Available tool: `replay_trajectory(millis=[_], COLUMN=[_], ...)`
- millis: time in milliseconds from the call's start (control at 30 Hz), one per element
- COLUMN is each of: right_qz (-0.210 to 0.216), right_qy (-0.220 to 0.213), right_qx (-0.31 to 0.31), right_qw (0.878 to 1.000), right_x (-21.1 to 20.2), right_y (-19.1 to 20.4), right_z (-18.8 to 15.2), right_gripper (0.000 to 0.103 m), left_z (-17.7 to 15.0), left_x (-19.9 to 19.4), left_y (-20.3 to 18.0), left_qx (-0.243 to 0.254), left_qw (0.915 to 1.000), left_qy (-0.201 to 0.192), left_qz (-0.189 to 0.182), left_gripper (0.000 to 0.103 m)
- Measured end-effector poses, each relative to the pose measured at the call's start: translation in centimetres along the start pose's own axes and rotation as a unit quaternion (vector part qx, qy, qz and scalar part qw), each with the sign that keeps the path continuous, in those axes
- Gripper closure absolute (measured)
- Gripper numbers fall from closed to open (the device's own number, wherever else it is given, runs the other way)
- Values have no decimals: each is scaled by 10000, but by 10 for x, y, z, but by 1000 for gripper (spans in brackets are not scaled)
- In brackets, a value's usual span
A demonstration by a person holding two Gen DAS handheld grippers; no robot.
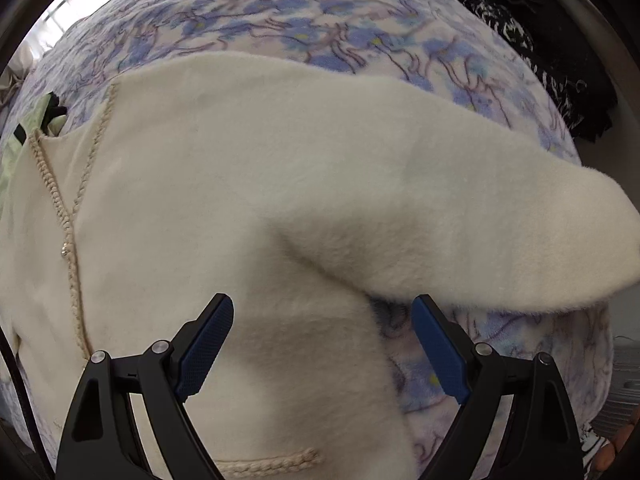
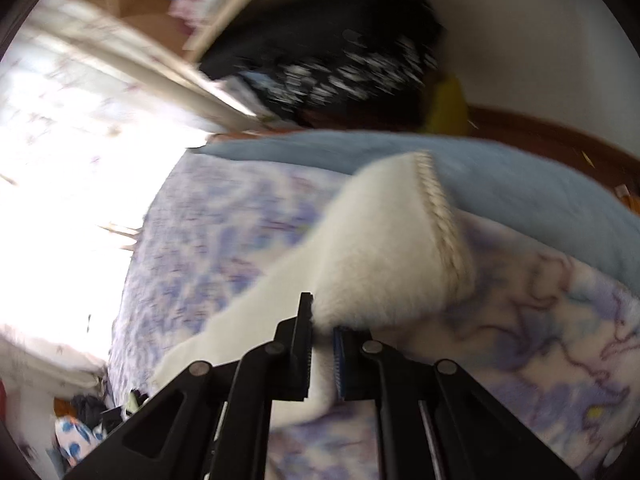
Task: Fold large clothes
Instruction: 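Fold the held sleeve across the cardigan front and open the right gripper, then grasp the braided cuff edge of the folded sleeve with the left gripper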
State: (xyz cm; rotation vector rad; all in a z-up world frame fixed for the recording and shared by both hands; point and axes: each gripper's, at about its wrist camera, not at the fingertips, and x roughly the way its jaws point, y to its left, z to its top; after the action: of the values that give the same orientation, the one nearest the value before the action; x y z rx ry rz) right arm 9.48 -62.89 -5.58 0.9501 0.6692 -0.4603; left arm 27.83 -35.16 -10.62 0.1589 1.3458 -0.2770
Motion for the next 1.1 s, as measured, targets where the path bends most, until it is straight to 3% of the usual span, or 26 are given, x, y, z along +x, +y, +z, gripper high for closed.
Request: replay_trajectory(millis=[133,333,467,600,633,700,800,1000,1100], right_qz=[521,1124,1090,604,547,564,619,572,545], right_qy=[-163,176,932,1959,2155,2378,2391,2566,2573], right_qx=[-1180,-3000,-3789,-4354,-4354,-4245,-4040,-3533,-3428], right_qw=[9915,9471,9143,8766,8724,8718,8808,8978,9018], right_x=[-16,1,53,104,111,112,92,66,58], right_y=[88,206,242,242,237,231,217,183,166], right_z=[-26,-107,-184,-255,-261,-273,-272,-246,-226], right_gripper=[95,95,89,80,80,77,70,70,70], left_z=[-2,-9,-19,-37,-39,-44,-45,-31,-21], left_x=[-36,-77,-76,-48,-42,-29,-16,24,51], left_y=[43,136,194,226,229,230,218,187,169], left_qx=[-105,-630,-1223,-1589,-1621,-1584,-1442,-1367,-1339], left_qw=[9991,9943,9886,9863,9862,9872,9889,9861,9872], left_qy=[-400,-754,-753,-397,-306,-185,-64,251,465], left_qz=[65,419,462,199,105,-70,-354,-905,-733], left_gripper=[13,13,13,13,13,13,14,32,35])
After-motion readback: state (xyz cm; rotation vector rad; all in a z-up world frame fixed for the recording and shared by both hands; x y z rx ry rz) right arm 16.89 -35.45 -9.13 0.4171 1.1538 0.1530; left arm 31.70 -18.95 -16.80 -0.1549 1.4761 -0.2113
